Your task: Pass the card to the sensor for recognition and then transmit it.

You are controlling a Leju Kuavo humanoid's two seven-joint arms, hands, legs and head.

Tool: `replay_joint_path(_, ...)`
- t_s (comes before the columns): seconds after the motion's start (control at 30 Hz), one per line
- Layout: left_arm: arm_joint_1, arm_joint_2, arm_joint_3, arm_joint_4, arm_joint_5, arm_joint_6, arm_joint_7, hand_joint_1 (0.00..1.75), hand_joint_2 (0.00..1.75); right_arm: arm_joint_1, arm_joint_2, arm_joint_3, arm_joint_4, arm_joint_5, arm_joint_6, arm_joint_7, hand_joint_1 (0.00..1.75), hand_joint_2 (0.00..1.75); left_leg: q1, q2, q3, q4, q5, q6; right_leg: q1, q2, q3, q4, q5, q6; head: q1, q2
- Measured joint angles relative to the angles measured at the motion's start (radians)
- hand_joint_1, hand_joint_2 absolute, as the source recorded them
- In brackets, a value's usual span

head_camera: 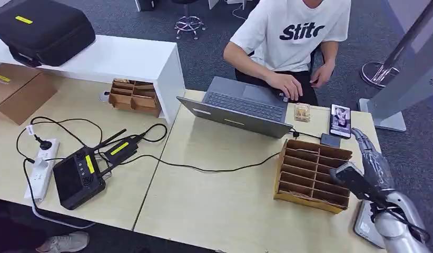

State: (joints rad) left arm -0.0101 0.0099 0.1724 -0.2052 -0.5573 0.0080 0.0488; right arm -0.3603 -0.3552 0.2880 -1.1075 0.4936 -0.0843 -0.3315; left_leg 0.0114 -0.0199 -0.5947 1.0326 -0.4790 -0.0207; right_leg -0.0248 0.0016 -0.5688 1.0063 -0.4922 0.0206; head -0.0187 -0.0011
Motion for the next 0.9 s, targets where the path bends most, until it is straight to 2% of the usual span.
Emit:
replay_joint_path(0.4,-0.003,0.0,0.0,0.0,-0.009,0.0,0.001,0.0,1.75,-0.026,0.028,0.001,0.059,0.039,-0.03,0.008,0.0,1.75,0.0,0.0,0.0,0.0,0.0,0.0,0.0,0.0,0.0,0.0,0.0,0.0,0.0,0.0)
replay_joint_path(0.9,-0.005,0.0,0.002,0.0,-0.021,0.0,0.0,0.0,1.75,-0.044,0.037,-0.002,0.116,0.055,-0.058,0.014,0.0,1.75,0.0,0.0,0.0,0.0,0.0,0.0,0.0,0.0,0.0,0.0,0.0,0.0,0.0,0.0)
